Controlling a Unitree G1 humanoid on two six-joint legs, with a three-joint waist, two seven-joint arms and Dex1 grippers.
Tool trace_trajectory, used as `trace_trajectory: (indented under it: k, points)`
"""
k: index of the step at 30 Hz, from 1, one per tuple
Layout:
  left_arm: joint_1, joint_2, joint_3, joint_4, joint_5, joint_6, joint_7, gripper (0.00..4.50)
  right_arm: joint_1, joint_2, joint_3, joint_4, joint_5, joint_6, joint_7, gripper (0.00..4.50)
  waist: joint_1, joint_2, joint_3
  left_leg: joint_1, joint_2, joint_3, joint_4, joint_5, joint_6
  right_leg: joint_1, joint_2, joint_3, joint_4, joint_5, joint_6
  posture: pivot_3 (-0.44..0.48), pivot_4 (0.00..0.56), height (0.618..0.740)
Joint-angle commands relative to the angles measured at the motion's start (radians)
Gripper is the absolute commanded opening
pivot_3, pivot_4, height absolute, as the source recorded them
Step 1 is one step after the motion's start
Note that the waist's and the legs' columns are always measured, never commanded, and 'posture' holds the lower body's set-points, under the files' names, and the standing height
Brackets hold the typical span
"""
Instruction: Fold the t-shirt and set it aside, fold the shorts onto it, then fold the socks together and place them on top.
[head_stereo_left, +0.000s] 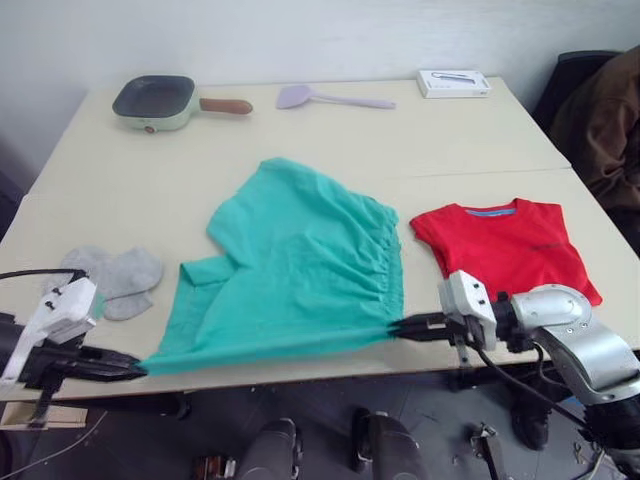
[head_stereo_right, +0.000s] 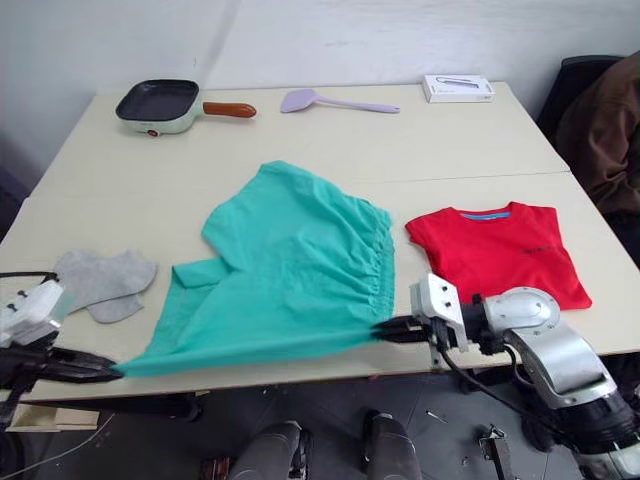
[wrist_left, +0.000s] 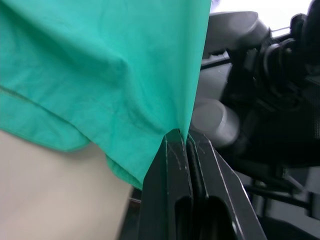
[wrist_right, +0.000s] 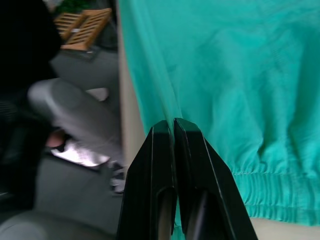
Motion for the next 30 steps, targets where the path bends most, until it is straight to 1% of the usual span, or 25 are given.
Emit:
trace_trajectory:
  k: [1,3,4,5,6,7,8,9,10,11,12,14,16,17,20,22,24,27,30]
  points:
    - [-0.11,0.032,0.031,0.08,-0.074,0.017,-0.091,0.0,-0.011,-0.015,-0.072,-0.019,0.099,0.094,0.01,0.07,0.0,0.0,0.0,0.0,0.0,0.0,-0.002,0.0,-0.001,-0.001,0.0,-0.001,0.0,-0.001,-0.001,0.0,0.15,0.74]
    - [-0.257,0.041,-0.036,0.14,-0.126,0.024,-0.035,0.0,-0.04,0.011,-0.096,0.004,0.136,0.147,-0.031,0.07,0.0,0.0,0.0,-0.001,0.001,0.0,-0.004,0.0,-0.003,-0.002,0.002,-0.002,0.0,-0.001,-0.002,0.0,0.15,0.74]
    - [-0.381,0.033,-0.097,0.181,-0.155,0.035,0.015,0.0,-0.062,0.028,-0.111,0.025,0.156,0.175,-0.057,0.07,-0.001,0.0,0.0,0.0,0.002,0.0,-0.005,0.0,-0.004,-0.002,0.002,-0.002,-0.001,-0.001,-0.002,0.0,0.15,0.74]
    - [-0.526,0.006,-0.17,0.227,-0.159,0.042,0.067,0.0,-0.085,0.043,-0.126,0.045,0.174,0.203,-0.079,0.07,-0.001,0.0,0.001,0.0,0.002,0.0,-0.005,0.0,-0.004,-0.002,0.003,-0.003,-0.001,-0.001,-0.002,0.0,0.15,0.74]
    - [-0.701,-0.04,-0.256,0.291,-0.137,0.048,0.117,0.0,-0.113,0.061,-0.142,0.07,0.193,0.234,-0.105,0.07,0.0,0.001,0.001,-0.001,0.002,0.0,-0.005,0.001,-0.005,-0.002,0.003,-0.003,-0.001,-0.001,-0.002,0.0,0.15,0.74]
    - [-0.859,-0.093,-0.332,0.358,-0.1,0.04,0.151,0.0,-0.14,0.076,-0.158,0.093,0.211,0.265,-0.131,0.07,0.005,0.001,0.001,-0.001,0.002,0.0,-0.005,0.001,-0.004,-0.001,0.003,-0.003,-0.002,-0.001,-0.001,0.0,0.15,0.74]
    - [-1.03,-0.17,-0.403,0.455,-0.034,0.01,0.203,0.0,-0.171,0.095,-0.176,0.121,0.232,0.303,-0.162,0.07,0.006,0.001,0.001,0.001,0.001,0.0,-0.005,0.002,-0.004,0.0,0.003,-0.003,-0.001,0.0,0.0,0.0,0.15,0.74]
    - [-1.188,-0.249,-0.464,0.561,0.032,-0.035,0.245,0.0,-0.203,0.117,-0.194,0.154,0.244,0.333,-0.2,0.07,0.013,0.001,0.0,0.0,0.001,0.0,-0.005,0.003,-0.004,0.0,0.003,-0.003,-0.002,0.001,0.001,0.0,0.15,0.74]
    - [-1.317,-0.323,-0.515,0.665,0.107,-0.104,0.294,0.0,-0.229,0.136,-0.208,0.183,0.248,0.353,-0.238,0.07,0.02,-0.001,-0.001,0.0,-0.001,0.0,-0.005,0.004,-0.004,0.0,0.003,-0.003,0.0,0.001,0.002,0.0,0.15,0.74]
    - [-1.419,-0.381,-0.552,0.764,0.172,-0.174,0.333,0.0,-0.252,0.154,-0.217,0.208,0.244,0.365,-0.269,0.07,0.023,-0.003,-0.001,0.0,-0.002,0.0,-0.004,0.005,-0.005,-0.001,0.004,-0.003,0.006,0.001,0.002,0.0,0.15,0.74]
    - [-1.511,-0.44,-0.578,0.87,0.223,-0.251,0.364,0.0,-0.275,0.174,-0.226,0.236,0.233,0.372,-0.307,0.07,0.025,-0.005,-0.002,-0.001,-0.002,0.002,-0.003,0.006,-0.005,-0.002,0.007,-0.004,0.007,0.002,0.004,0.0,0.15,0.74]
    - [-1.675,-0.551,-0.62,1.098,0.325,-0.427,0.461,0.0,-0.324,0.215,-0.24,0.292,0.206,0.387,-0.398,0.07,0.024,-0.008,-0.004,-0.003,-0.004,0.007,-0.002,0.008,-0.003,-0.006,0.008,-0.005,0.012,0.003,0.005,0.0,0.15,0.74]
    - [-1.783,-0.632,-0.643,1.285,0.402,-0.588,0.549,0.0,-0.362,0.249,-0.248,0.335,0.175,0.389,-0.477,0.07,0.017,-0.009,-0.003,-0.013,-0.006,0.01,0.001,0.007,0.0,-0.017,0.007,-0.004,0.014,0.004,0.006,0.0,0.15,0.74]
    - [-1.819,-0.665,-0.658,1.362,0.445,-0.66,0.604,0.0,-0.377,0.262,-0.248,0.353,0.154,0.384,-0.509,0.07,0.012,-0.009,-0.003,-0.016,-0.007,0.012,0.002,0.007,0.001,-0.021,0.006,-0.002,0.015,0.004,0.006,0.0,0.15,0.74]
    - [-1.87,-0.745,-0.7,1.522,0.551,-0.79,0.719,0.0,-0.406,0.294,-0.218,0.4,0.066,0.344,-0.586,0.07,-0.004,-0.009,-0.003,-0.019,-0.01,0.015,0.001,0.005,0.004,-0.028,0.002,-0.003,0.017,0.004,0.007,0.0,0.15,0.74]
    - [-1.87,-0.786,-0.735,1.58,0.621,-0.829,0.784,0.0,-0.414,0.316,-0.189,0.419,-0.003,0.311,-0.637,0.07,-0.009,-0.009,-0.003,-0.022,-0.01,0.019,0.0,0.004,0.005,-0.032,0.001,-0.004,0.017,0.004,0.007,0.0,0.15,0.74]
    - [-1.851,-0.822,-0.772,1.619,0.69,-0.827,0.855,0.0,-0.409,0.344,-0.169,0.422,-0.06,0.271,-0.678,0.07,-0.014,-0.009,-0.003,-0.024,-0.009,0.019,0.0,0.004,0.005,-0.033,0.002,-0.005,0.016,0.004,0.007,0.0,0.15,0.74]
    - [-1.834,-0.84,-0.779,1.643,0.735,-0.813,0.889,0.0,-0.4,0.37,-0.164,0.417,-0.093,0.246,-0.688,0.07,-0.019,-0.009,-0.003,-0.026,-0.009,0.02,0.002,0.005,0.005,-0.035,0.002,-0.005,0.017,0.005,0.008,0.0,0.15,0.74]
    - [-1.809,-0.838,-0.788,1.652,0.782,-0.817,0.915,0.63,-0.395,0.382,-0.166,0.397,-0.117,0.246,-0.712,0.73,-0.023,-0.01,-0.003,-0.027,-0.009,0.02,0.004,0.007,0.006,-0.034,0.001,-0.004,0.017,0.006,0.011,0.0,0.15,0.74]
